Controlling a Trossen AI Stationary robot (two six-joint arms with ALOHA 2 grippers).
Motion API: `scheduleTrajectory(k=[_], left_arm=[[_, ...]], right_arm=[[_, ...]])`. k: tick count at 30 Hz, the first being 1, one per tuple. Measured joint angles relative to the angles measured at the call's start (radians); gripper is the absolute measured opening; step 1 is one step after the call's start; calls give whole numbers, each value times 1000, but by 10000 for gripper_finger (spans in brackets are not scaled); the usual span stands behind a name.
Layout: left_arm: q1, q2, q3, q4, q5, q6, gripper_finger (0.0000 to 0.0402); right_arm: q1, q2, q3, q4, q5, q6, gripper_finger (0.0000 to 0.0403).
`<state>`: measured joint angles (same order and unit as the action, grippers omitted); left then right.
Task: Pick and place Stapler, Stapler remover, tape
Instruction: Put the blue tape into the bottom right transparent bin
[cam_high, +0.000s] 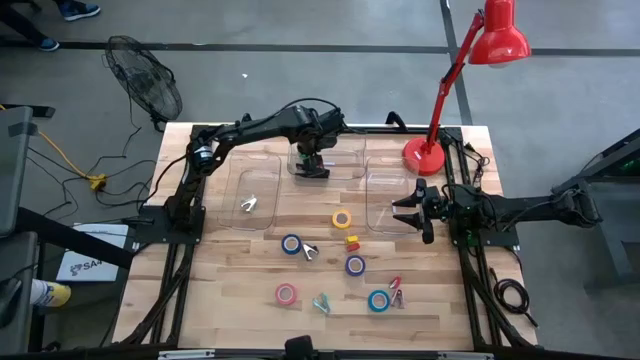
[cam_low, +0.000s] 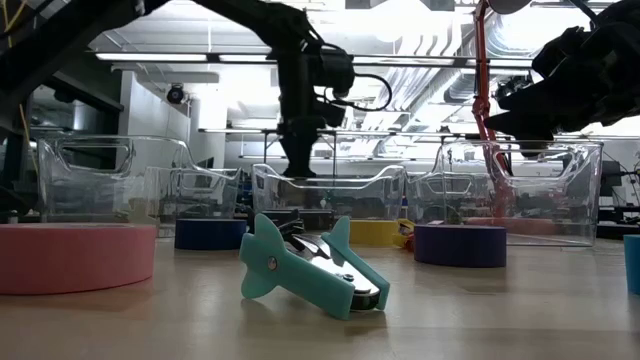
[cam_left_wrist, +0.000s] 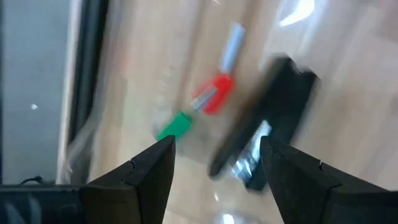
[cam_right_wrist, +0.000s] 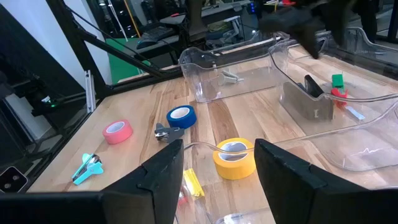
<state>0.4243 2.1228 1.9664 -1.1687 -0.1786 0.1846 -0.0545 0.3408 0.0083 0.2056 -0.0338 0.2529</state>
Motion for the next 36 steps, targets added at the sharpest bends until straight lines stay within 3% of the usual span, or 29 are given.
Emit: scheduleTrajectory(k=[14, 20, 36], left_arm=[[-49, -100, 0, -104, 23, 1, 229], [-91, -145, 0, -143, 83, 1, 229], [-197, -157, 0, -194, 86, -67, 229]], right_arm=[[0, 0, 0, -2, 0, 0, 189], [0, 0, 0, -2, 0, 0, 189], [0, 0, 0, -2, 0, 0, 189]])
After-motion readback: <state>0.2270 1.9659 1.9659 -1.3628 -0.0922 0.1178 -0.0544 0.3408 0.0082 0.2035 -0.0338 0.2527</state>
